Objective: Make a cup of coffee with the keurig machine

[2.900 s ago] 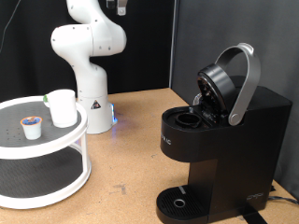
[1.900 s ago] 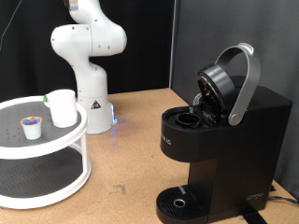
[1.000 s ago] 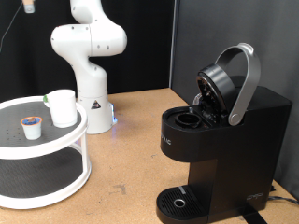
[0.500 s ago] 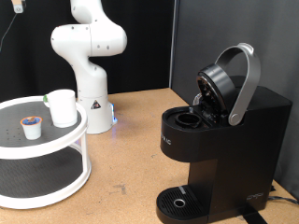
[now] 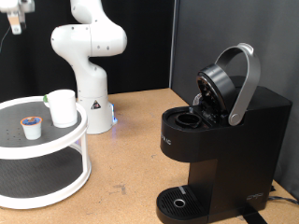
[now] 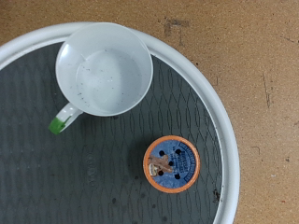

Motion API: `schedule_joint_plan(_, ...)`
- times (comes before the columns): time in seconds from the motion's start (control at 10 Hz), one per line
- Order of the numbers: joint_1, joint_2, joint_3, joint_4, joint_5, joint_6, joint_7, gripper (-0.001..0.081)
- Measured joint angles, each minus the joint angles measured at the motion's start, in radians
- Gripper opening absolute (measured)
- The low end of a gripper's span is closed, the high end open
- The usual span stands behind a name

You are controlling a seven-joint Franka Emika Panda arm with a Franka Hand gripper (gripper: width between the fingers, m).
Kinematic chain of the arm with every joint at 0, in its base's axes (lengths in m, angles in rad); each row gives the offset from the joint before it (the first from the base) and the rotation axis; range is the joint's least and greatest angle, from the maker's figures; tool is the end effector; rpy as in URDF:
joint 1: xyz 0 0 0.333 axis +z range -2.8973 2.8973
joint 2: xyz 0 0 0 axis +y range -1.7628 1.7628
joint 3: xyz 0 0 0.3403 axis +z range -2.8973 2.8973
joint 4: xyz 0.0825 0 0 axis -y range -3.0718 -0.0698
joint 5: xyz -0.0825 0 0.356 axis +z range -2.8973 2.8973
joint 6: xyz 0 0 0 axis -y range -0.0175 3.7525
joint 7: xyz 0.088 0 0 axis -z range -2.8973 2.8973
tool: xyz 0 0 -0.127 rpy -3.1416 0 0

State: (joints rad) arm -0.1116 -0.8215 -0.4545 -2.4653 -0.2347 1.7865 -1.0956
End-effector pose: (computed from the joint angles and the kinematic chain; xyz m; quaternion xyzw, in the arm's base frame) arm 0.2196 -0.2061 0.5365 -0.9394 -0.3364 -0.0670 0.0020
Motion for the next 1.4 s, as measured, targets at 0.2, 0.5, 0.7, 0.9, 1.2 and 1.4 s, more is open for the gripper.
schedule_joint_plan(0.2, 0.001, 0.057, -0.012, -0.042, -0.001, 0.082, 0.016, 0.0805)
schedule_joint_plan(0.5, 0.000, 0.168, -0.006, -0.062, -0.001, 0.157, 0.100, 0.0805)
schedule_joint_plan(0.7, 0.004, 0.160, -0.015, -0.063, -0.001, 0.157, 0.030, 0.0805)
schedule_joint_plan(0.9, 0.005, 0.157, -0.039, -0.072, 0.003, 0.180, -0.037, 0.0805)
schedule_joint_plan(1.2, 0.019, 0.204, -0.050, -0.101, 0.004, 0.236, -0.046, 0.0805)
schedule_joint_plan(1.4, 0.039, 0.262, -0.049, -0.102, 0.005, 0.261, -0.046, 0.0805)
